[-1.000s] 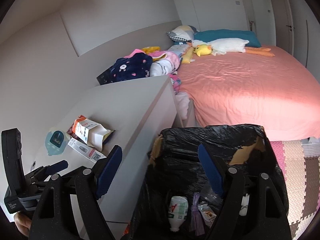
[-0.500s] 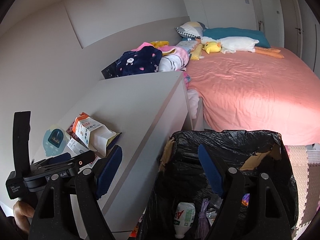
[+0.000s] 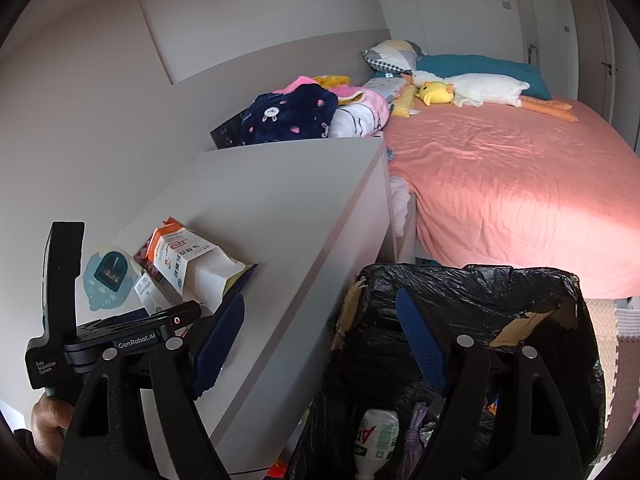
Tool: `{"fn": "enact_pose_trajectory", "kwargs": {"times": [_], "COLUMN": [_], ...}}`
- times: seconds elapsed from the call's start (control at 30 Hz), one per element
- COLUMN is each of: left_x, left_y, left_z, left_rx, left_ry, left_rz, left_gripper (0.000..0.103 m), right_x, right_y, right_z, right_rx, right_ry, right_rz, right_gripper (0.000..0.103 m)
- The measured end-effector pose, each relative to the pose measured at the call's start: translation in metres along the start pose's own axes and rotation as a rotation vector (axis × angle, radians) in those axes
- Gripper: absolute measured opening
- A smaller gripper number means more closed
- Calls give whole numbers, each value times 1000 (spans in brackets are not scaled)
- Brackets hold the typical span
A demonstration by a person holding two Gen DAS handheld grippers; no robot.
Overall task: Collect trash
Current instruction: 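Move both grippers back to the desk toward the white boxes, then grasp the white thermometer box with the left gripper while the right grasps the milk carton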
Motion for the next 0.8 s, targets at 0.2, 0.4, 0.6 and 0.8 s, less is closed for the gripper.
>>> {"fn": "enact_pose_trajectory", "kwargs": {"times": [0.2,0.4,0.6,0.8], "left_x": [-16,-39,-68,-67], "left_y": [10,16,19,21], "left_z": [-9,-16,-18,-18], "left_rx": [21,60,87,104], "left_ry": [0,-1,31,23], "left_rz": [6,-54,-165,-147], "left_gripper": [66,44,32,32], "right_x": [-17,-36,-65,-93], "right_y": [0,-3,-8,-14], "right_z": [10,24,45,68], "right_rx": [-19,-38,-86,-133], "right_ry": [-13,-53,-96,-123], "right_rz": [-42,-101,-211,-314], "right_gripper": [79,79,79,80]}}
Point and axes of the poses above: each gripper's, at about its wrist camera, not at the fingertips, and z roughly the way its jaws point, x to its right, y to its underside, the point moved 3 cm from there along z, roughly the way its jaws point, and after that the axes turned 8 degrees about -y, right-handed, at the moved point
